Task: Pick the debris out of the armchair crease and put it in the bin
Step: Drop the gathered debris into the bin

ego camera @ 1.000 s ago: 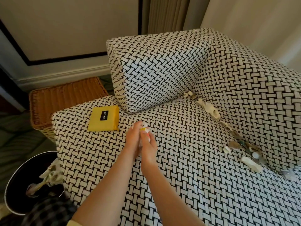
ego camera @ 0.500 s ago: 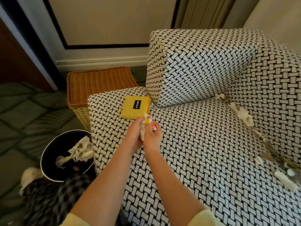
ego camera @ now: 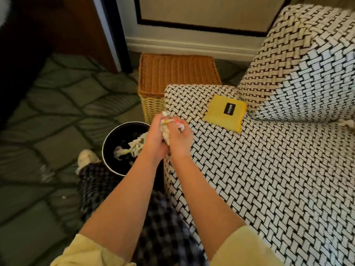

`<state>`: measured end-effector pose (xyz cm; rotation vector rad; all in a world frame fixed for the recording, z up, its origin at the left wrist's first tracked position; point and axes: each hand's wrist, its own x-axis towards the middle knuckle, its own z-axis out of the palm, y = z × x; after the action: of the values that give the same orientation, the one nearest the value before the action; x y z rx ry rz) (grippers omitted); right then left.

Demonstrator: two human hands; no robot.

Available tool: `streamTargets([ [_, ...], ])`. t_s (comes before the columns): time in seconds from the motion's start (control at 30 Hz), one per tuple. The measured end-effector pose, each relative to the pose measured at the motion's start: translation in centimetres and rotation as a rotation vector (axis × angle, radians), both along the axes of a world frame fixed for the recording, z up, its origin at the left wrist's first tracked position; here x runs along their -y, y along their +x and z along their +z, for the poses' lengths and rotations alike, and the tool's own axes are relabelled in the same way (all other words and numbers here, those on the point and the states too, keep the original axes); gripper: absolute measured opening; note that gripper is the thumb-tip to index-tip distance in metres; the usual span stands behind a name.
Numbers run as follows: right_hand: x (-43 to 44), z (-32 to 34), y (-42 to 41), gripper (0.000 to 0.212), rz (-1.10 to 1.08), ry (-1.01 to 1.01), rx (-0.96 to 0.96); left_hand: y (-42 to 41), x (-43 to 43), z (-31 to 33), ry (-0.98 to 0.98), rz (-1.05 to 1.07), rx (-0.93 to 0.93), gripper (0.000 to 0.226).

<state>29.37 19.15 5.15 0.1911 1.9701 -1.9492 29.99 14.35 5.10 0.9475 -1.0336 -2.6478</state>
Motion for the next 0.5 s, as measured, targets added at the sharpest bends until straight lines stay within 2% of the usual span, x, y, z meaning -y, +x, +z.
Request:
streamTargets([
  [0.13, 3.4, -1.3, -0.1, 0.013, 0.051, -0.017, 0.121, 0.6, 2.9, -1.1, -0.019, 0.052, 0.021, 0.031],
  [0.27, 5.9, -3.9, -0.1, 0.019, 0.129, -0.017, 0.268, 2.1, 5.7, -4.6, -0.060, 0.066, 0.140, 0.041],
  [0.4, 7.5, -7.4, 0.3, 0.016, 0.128, -0.045, 0.595, 3.2, 6.8, -7.1, 0.021, 0.170, 0.305, 0.024],
  [0.5, 9.1, -11.3, 0.0, 0.037, 0.149, -0.004, 0.721, 3.0, 7.8, -9.5, 0.072, 0.281, 0.472, 0.019],
])
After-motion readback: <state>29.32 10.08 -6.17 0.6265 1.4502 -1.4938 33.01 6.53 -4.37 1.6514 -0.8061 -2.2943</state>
